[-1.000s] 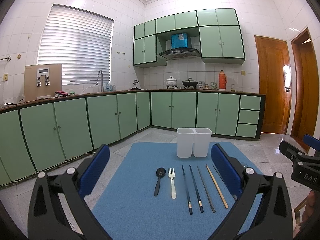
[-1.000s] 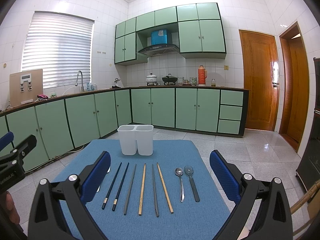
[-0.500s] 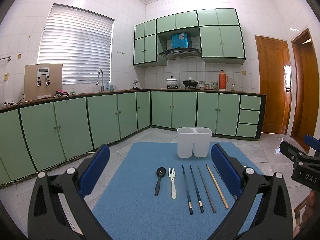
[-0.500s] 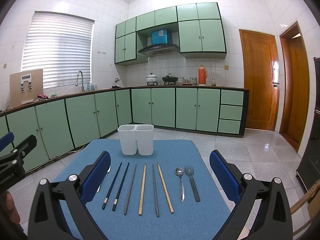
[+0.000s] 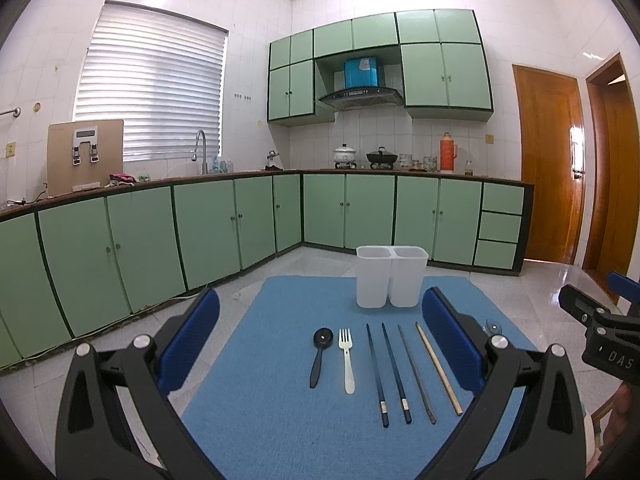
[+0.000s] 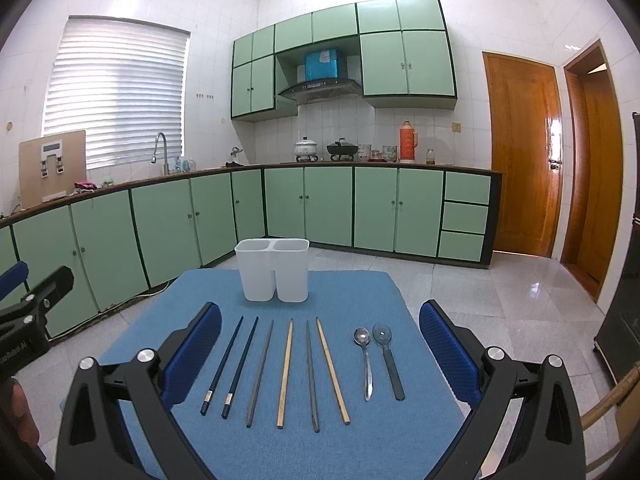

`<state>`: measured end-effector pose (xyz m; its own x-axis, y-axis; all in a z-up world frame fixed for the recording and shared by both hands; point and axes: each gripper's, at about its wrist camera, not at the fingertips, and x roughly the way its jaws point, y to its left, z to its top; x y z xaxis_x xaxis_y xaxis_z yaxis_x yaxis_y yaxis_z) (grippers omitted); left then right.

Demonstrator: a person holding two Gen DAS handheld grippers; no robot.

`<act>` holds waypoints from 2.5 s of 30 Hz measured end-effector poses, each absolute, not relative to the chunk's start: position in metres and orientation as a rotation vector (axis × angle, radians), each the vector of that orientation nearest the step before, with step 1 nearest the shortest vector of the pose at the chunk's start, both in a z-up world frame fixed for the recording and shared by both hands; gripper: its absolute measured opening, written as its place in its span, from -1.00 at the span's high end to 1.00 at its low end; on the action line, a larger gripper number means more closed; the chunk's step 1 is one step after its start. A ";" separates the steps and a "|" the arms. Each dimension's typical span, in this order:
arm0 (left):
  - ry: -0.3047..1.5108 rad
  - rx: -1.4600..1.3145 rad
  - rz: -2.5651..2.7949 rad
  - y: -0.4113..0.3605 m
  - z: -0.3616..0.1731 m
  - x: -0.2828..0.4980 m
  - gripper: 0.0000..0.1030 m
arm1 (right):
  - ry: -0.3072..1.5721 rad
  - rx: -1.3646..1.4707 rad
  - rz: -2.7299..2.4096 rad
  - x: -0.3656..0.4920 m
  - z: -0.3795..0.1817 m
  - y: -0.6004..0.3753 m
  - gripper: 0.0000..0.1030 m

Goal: Organize utensils

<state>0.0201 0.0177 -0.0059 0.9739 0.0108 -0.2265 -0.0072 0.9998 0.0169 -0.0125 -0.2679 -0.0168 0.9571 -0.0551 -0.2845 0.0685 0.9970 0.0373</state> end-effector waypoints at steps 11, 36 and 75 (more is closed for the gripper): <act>0.390 -0.005 -0.005 0.033 -0.036 0.075 -0.91 | 0.396 0.042 -0.065 0.035 -0.037 -0.289 -0.89; 0.790 0.053 0.041 0.046 -0.121 0.279 -0.80 | 0.855 0.125 -0.022 0.225 -0.131 -0.390 0.19; 0.949 0.057 0.042 0.047 -0.164 0.338 -0.56 | 0.966 0.118 -0.046 0.272 -0.179 -0.404 0.39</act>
